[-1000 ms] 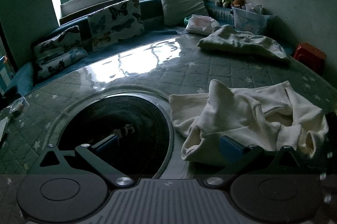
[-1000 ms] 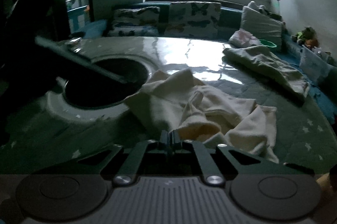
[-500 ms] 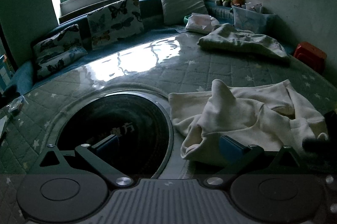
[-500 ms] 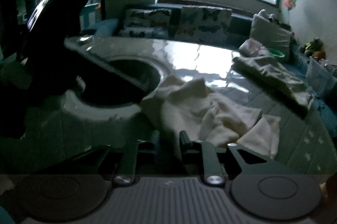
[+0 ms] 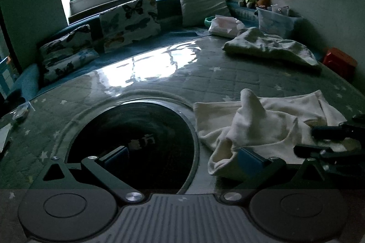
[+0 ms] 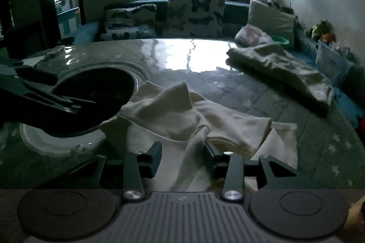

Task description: Fold clothes

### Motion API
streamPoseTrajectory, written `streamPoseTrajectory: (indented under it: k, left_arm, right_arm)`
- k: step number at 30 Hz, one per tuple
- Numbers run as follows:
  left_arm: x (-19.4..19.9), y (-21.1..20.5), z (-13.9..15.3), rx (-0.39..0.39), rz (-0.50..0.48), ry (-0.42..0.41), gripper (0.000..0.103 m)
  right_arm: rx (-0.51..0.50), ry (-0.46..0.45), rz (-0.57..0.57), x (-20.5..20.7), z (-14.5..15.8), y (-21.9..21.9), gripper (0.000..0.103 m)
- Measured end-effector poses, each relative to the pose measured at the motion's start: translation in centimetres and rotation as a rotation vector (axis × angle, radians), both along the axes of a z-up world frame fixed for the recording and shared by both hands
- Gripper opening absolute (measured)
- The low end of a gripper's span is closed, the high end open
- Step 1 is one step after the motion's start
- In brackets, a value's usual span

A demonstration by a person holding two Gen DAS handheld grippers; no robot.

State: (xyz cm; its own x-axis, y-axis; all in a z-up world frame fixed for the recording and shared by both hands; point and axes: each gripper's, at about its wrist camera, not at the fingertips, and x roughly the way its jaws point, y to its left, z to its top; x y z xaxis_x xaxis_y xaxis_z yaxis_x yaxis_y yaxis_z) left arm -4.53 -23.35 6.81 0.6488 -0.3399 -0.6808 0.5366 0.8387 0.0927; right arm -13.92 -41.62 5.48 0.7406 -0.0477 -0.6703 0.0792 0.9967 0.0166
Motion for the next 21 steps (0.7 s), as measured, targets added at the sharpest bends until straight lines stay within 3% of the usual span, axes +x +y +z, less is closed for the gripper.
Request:
streamPoseTrajectory:
  k: [7,9,11,13,21]
  left_arm:
    - [0.4,0.4,0.1,0.000,0.011,-0.001,0.103]
    - [0.3,0.5,0.3,-0.003,0.010,-0.003,0.103]
    - [0.3,0.6,0.4,-0.007,0.009,-0.006,0.103]
    - [0.3,0.6,0.6,-0.012,0.011,-0.007,0.103]
    - [-0.5,0.5,1.9,-0.059,-0.029,-0.002,0.103]
  right_arm:
    - [-0.019,-0.039,-0.063,0.4,-0.1,-0.9,0.044]
    - [0.002,-0.020,-0.061,1.0,-0.5,-1.3,0.038]
    - [0.019,-0.007,-0.037,1.3,-0.8,-1.3,0.016]
    - [0.023,-0.015,-0.003,0.8,-0.7,-0.6,0.008]
    - [-0.011,-0.081,0.193,-3.3,1.0,5.1,0.006]
